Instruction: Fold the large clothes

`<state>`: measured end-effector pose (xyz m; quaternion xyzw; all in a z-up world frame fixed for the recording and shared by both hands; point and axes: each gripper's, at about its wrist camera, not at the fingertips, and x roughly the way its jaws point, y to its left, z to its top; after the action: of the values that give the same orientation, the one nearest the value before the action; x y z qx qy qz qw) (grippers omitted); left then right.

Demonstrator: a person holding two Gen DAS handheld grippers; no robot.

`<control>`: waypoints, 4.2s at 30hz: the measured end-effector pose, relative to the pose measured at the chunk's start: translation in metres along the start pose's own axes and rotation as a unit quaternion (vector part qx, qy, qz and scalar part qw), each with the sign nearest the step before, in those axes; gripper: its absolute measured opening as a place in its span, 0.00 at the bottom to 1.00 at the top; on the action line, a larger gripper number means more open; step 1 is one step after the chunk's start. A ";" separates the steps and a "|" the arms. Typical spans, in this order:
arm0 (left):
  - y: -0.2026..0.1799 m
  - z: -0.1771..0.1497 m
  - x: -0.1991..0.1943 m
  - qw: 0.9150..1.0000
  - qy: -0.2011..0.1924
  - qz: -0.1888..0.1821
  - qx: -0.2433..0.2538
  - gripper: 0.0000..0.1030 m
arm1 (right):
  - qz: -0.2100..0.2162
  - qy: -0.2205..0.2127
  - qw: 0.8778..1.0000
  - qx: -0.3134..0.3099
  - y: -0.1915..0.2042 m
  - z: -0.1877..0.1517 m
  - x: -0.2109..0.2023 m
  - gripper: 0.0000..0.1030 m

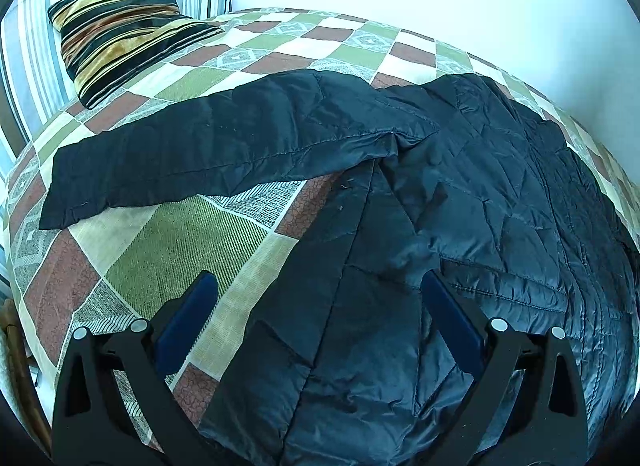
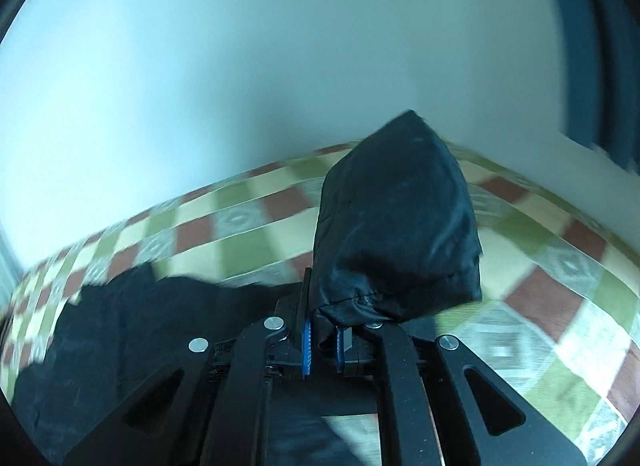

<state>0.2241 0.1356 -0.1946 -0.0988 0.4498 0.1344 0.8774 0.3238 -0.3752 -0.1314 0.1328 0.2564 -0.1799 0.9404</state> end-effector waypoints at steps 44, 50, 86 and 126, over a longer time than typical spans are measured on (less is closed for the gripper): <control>0.006 -0.008 0.013 1.000 0.024 -0.004 -0.001 0.98 | 0.232 0.157 0.937 -0.208 0.192 -0.073 0.001 0.42; 0.010 -0.005 0.009 1.000 0.016 0.003 0.000 0.98 | 0.082 0.169 0.976 -0.109 0.097 -0.039 0.063 0.35; 0.150 0.012 -0.013 0.989 -0.025 0.092 -0.111 0.98 | 0.060 0.172 0.973 -0.142 0.081 -0.088 0.106 0.43; 0.284 0.035 0.037 0.963 -0.042 0.046 -0.263 0.08 | 0.054 0.167 0.974 -0.145 0.086 -0.089 0.105 0.45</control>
<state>0.1791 0.4196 -0.2195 -0.2997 0.3652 0.2925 0.8314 0.4042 -0.2952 -0.2476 0.0369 0.4252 -0.0652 0.9020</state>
